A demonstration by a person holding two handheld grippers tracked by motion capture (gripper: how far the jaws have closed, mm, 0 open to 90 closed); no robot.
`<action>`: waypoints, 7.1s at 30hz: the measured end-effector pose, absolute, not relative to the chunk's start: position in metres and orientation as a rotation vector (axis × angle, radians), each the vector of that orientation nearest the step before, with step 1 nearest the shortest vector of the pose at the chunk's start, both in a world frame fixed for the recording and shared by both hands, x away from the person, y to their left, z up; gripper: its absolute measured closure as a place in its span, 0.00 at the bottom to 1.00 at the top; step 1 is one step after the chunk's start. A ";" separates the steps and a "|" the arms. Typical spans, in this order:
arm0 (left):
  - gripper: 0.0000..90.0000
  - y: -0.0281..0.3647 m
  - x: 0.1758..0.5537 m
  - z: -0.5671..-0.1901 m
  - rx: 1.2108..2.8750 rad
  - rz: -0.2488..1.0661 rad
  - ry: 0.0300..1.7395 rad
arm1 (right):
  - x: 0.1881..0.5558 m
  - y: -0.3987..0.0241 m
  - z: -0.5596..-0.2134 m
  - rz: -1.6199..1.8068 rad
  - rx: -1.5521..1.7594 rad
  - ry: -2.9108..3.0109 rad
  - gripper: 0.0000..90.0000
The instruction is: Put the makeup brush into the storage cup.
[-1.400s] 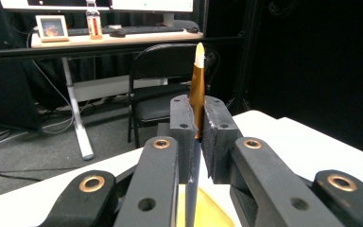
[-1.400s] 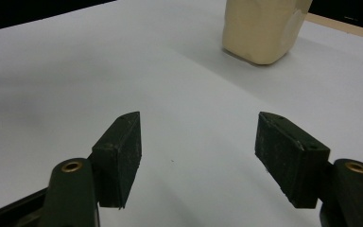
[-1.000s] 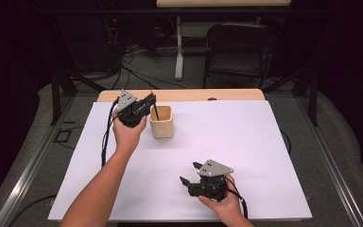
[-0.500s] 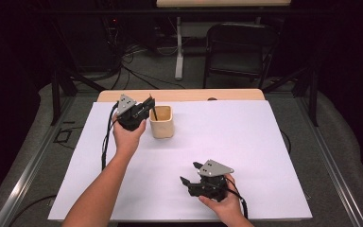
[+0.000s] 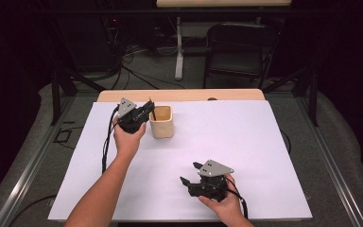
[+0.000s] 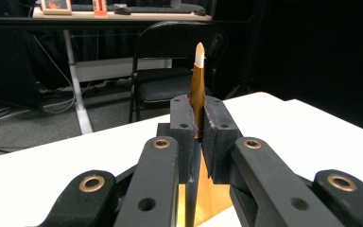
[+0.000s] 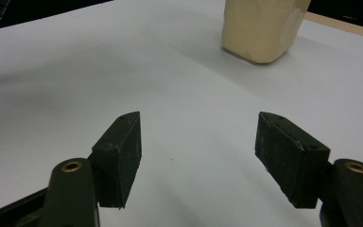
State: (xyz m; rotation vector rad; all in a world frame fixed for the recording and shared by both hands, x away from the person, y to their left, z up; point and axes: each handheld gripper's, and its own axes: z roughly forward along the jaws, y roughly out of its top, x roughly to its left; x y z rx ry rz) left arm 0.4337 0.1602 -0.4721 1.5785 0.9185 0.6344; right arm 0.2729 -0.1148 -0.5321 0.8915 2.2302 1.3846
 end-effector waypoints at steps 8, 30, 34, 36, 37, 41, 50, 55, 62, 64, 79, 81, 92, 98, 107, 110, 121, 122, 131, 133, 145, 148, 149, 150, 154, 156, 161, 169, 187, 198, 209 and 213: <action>0.93 0.160 0.434 -0.477 1.584 0.628 0.926 | 0.273 -0.115 -0.532 1.383 0.889 2.232 0.36; 0.93 0.159 0.435 -0.485 1.608 0.624 0.939 | 0.273 -0.114 -0.533 1.381 0.885 2.236 0.36; 0.93 0.158 0.435 -0.487 1.613 0.629 0.940 | 0.273 -0.114 -0.532 1.383 0.887 2.236 0.36; 0.93 0.158 0.435 -0.487 1.615 0.628 0.940 | 0.273 -0.114 -0.533 1.383 0.884 2.236 0.36; 0.93 0.158 0.435 -0.488 1.616 0.628 0.940 | 0.273 -0.114 -0.533 1.383 0.884 2.237 0.36; 0.93 0.158 0.435 -0.489 1.623 0.627 0.944 | 0.273 -0.114 -0.533 1.383 0.883 2.237 0.36; 0.93 0.158 0.436 -0.493 1.639 0.629 0.948 | 0.273 -0.114 -0.533 1.381 0.882 2.239 0.36; 0.93 0.158 0.436 -0.494 1.639 0.630 0.954 | 0.273 -0.114 -0.533 1.381 0.880 2.240 0.36; 0.93 0.158 0.436 -0.496 1.650 0.629 0.953 | 0.273 -0.114 -0.533 1.382 0.878 2.242 0.36; 0.93 0.157 0.436 -0.496 1.650 0.626 0.955 | 0.273 -0.114 -0.533 1.381 0.879 2.242 0.36; 0.93 0.155 0.436 -0.498 1.666 0.634 0.960 | 0.273 -0.114 -0.533 1.381 0.879 2.243 0.36; 0.93 0.155 0.437 -0.499 1.666 0.635 0.962 | 0.273 -0.114 -0.533 1.381 0.878 2.243 0.36; 0.93 0.155 0.437 -0.500 1.678 0.629 0.966 | 0.273 -0.114 -0.533 1.383 0.879 2.243 0.36; 0.93 0.154 0.438 -0.501 1.678 0.627 0.968 | 0.273 -0.114 -0.533 1.383 0.879 2.243 0.36; 0.92 0.154 0.438 -0.502 1.689 0.625 0.970 | 0.273 -0.114 -0.533 1.384 0.880 2.243 0.36; 0.90 0.154 0.438 -0.502 1.686 0.619 0.967 | 0.273 -0.114 -0.533 1.384 0.879 2.243 0.36; 0.61 0.157 0.440 -0.501 1.666 0.607 0.977 | 0.272 -0.113 -0.533 1.381 0.880 2.247 0.36; 0.58 0.157 0.440 -0.501 1.661 0.609 0.979 | 0.272 -0.113 -0.533 1.382 0.880 2.247 0.36; 0.44 0.157 0.440 -0.500 1.619 0.641 0.978 | 0.273 -0.113 -0.533 1.384 0.880 2.246 0.36; 0.41 0.157 0.440 -0.499 1.619 0.644 0.978 | 0.273 -0.113 -0.533 1.382 0.880 2.247 0.36; 0.33 0.158 0.440 -0.499 1.639 0.650 0.987 | 0.273 -0.113 -0.534 1.383 0.881 2.245 0.36; 0.32 0.158 0.439 -0.498 1.643 0.665 0.984 | 0.273 -0.113 -0.534 1.383 0.880 2.245 0.36; 0.32 0.158 0.439 -0.498 1.643 0.665 0.984 | 0.273 -0.113 -0.534 1.383 0.880 2.245 0.36; 0.32 0.159 0.439 -0.498 1.640 0.669 0.984 | 0.273 -0.113 -0.534 1.383 0.881 2.244 0.36; 0.32 0.160 0.438 -0.496 1.638 0.672 0.984 | 0.273 -0.113 -0.534 1.383 0.880 2.243 0.36; 0.32 0.161 0.437 -0.495 1.636 0.672 0.983 | 0.273 -0.113 -0.534 1.383 0.881 2.243 0.36; 0.32 0.162 0.435 -0.493 1.635 0.676 0.982 | 0.273 -0.112 -0.534 1.381 0.879 2.247 0.36; 0.32 0.162 0.435 -0.492 1.637 0.684 0.983 | 0.273 -0.112 -0.534 1.381 0.878 2.246 0.36; 0.33 0.170 0.415 -0.475 1.634 0.682 0.950 | 0.273 -0.110 -0.535 1.374 0.875 2.253 0.36; 0.33 0.180 0.405 -0.471 1.628 0.673 0.952 | 0.273 -0.110 -0.535 1.374 0.877 2.250 0.36; 0.33 0.190 0.391 -0.469 1.628 0.661 0.945 | 0.273 -0.110 -0.535 1.371 0.880 2.250 0.35; 0.33 0.191 0.387 -0.469 1.631 0.652 0.938 | 0.273 -0.110 -0.535 1.371 0.882 2.249 0.35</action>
